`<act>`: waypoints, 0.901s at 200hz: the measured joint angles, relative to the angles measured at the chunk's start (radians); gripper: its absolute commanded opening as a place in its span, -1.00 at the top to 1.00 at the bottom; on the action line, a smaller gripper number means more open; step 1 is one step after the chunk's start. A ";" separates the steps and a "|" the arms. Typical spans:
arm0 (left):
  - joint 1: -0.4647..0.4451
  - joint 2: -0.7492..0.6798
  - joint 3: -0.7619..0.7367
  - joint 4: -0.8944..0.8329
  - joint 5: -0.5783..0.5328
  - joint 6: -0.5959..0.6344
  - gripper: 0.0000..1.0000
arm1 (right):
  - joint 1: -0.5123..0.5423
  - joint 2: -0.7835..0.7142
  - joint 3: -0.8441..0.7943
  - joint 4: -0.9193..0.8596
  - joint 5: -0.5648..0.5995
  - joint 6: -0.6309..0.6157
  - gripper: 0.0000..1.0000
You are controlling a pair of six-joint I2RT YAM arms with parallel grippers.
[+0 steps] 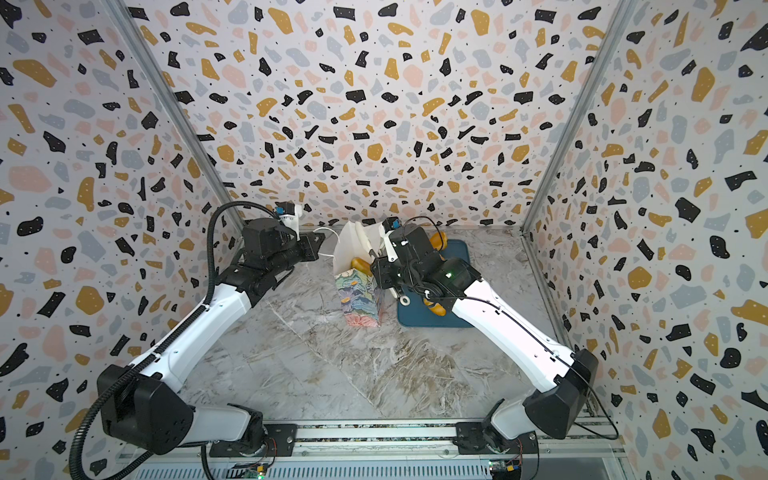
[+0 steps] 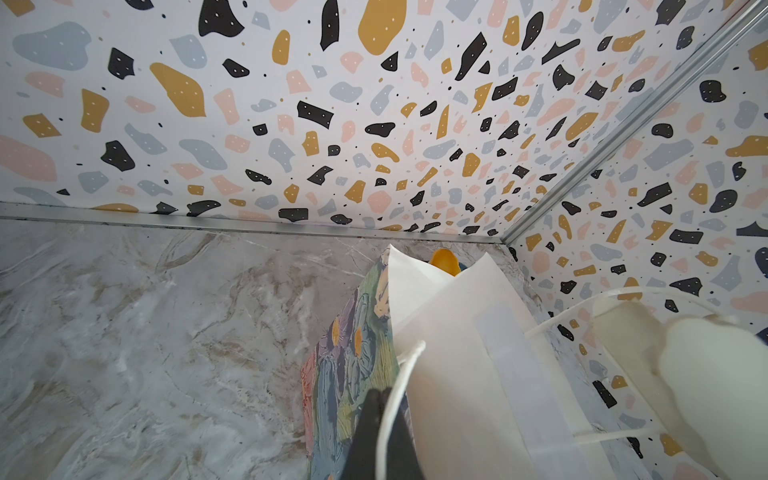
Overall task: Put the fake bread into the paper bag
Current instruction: 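Open the tongs to drop the bun and raise them with the right gripper, then move the open tongs over the striped croissant on the tray with the right gripper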
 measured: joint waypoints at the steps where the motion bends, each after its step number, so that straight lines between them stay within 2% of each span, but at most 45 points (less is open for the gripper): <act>1: 0.000 0.000 0.000 0.000 0.000 0.000 1.00 | 0.000 -0.001 0.000 0.001 -0.001 0.000 0.18; 49: 0.000 0.000 0.000 0.000 0.000 0.000 1.00 | 0.000 -0.055 -0.002 0.055 -0.014 0.000 0.18; 180: 0.000 0.000 0.000 0.000 -0.001 0.002 1.00 | -0.068 -0.161 -0.072 0.043 0.008 -0.013 0.18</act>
